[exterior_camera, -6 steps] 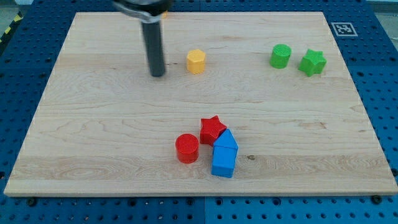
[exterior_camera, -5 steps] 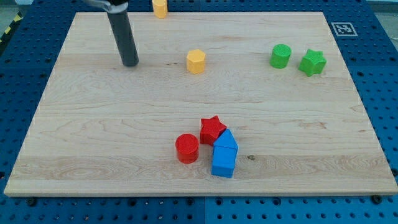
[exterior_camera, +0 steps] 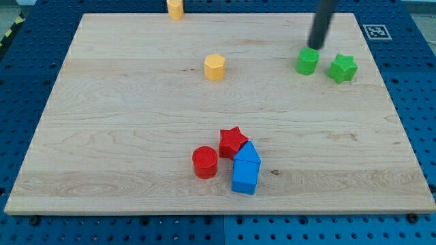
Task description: Move your arm to the left of the yellow heart
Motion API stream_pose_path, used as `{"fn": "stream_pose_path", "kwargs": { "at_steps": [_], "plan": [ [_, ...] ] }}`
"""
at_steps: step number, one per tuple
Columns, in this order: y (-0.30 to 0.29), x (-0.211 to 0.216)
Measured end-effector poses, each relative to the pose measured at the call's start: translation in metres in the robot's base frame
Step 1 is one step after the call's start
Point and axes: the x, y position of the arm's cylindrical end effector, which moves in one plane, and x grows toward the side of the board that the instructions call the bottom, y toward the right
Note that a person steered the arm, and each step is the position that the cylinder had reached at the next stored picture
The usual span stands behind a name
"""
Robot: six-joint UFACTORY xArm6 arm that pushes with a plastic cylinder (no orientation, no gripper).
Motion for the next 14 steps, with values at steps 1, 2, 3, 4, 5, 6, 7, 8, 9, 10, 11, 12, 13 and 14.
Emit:
{"fn": "stream_pose_path", "kwargs": {
  "at_steps": [1,2,3,4,5,6,7,8,9,10,11,12,13,14],
  "plan": [
    [0.033,0.011],
    [0.033,0.014],
    [0.030,0.009],
    [0.005,-0.016],
    [-0.009,-0.028],
    [-0.023,-0.042],
    [-0.072,-0.064],
    [-0.131,-0.075],
    [-0.187,-0.078],
    [-0.220,-0.078],
    [-0.231,-0.078],
    [-0.280,-0.077],
    [-0.331,-0.079],
    [-0.356,-0.115]
  ]
}}
